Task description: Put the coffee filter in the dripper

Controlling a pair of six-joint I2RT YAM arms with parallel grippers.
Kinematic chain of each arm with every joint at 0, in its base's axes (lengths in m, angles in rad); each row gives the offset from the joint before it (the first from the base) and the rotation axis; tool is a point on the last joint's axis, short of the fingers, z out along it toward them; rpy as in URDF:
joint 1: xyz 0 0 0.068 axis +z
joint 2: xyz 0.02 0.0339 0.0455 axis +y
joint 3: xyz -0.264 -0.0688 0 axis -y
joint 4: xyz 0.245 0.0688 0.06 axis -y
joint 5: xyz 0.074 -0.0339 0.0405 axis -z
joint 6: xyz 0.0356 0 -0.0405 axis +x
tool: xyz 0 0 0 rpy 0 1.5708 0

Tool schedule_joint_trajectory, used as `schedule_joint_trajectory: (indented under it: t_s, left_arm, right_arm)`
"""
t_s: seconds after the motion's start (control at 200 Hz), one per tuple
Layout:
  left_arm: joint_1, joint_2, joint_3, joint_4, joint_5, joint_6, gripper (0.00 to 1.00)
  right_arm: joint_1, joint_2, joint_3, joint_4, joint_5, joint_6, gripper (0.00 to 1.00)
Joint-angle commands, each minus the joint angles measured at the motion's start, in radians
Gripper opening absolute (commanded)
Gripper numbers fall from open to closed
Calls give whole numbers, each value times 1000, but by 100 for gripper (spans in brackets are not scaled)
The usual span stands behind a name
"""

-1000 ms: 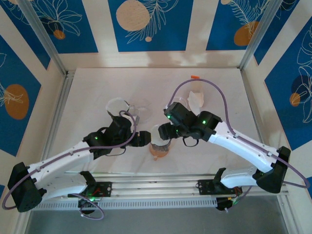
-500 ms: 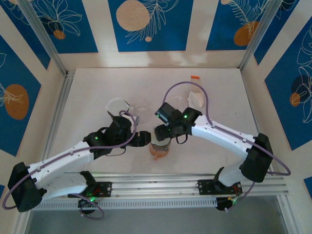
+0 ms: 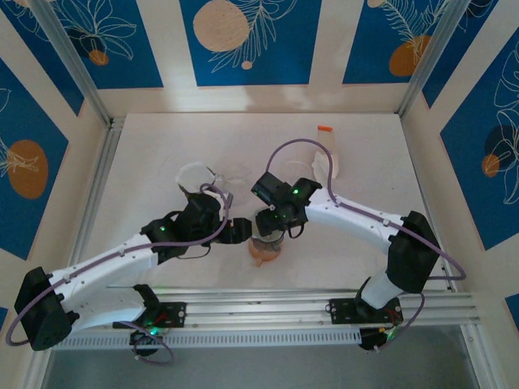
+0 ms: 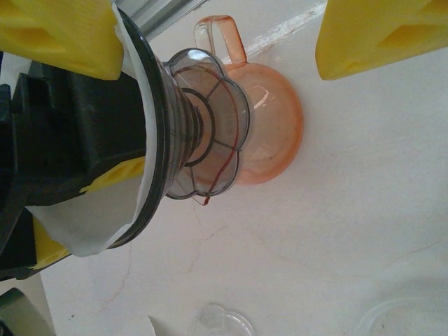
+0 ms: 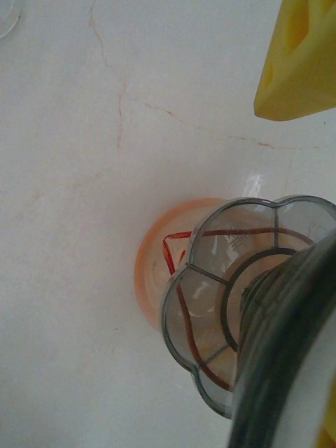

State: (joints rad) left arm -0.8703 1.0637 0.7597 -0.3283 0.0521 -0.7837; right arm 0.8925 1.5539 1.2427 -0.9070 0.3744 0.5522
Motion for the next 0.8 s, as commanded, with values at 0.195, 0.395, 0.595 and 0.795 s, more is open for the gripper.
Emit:
schedule_joint_trajectory:
  t_s: [0.195,0.395,0.595,0.795]
  left_arm:
    - [7,2,-10,16,13,0,73]
    - [7,3,-13,15,11,-2,73]
    - [7,4,-18,16,11,-1,71]
    - [7,2,-19,15,11,-3,70]
  right_arm:
    - [4,26,-25,5,9,-6,76]
    - [8,21,-15,3,14,-3,76]
    - [28,-14,10,-16,35,11,76]
    - [44,-80,41,-56,70,28,76]
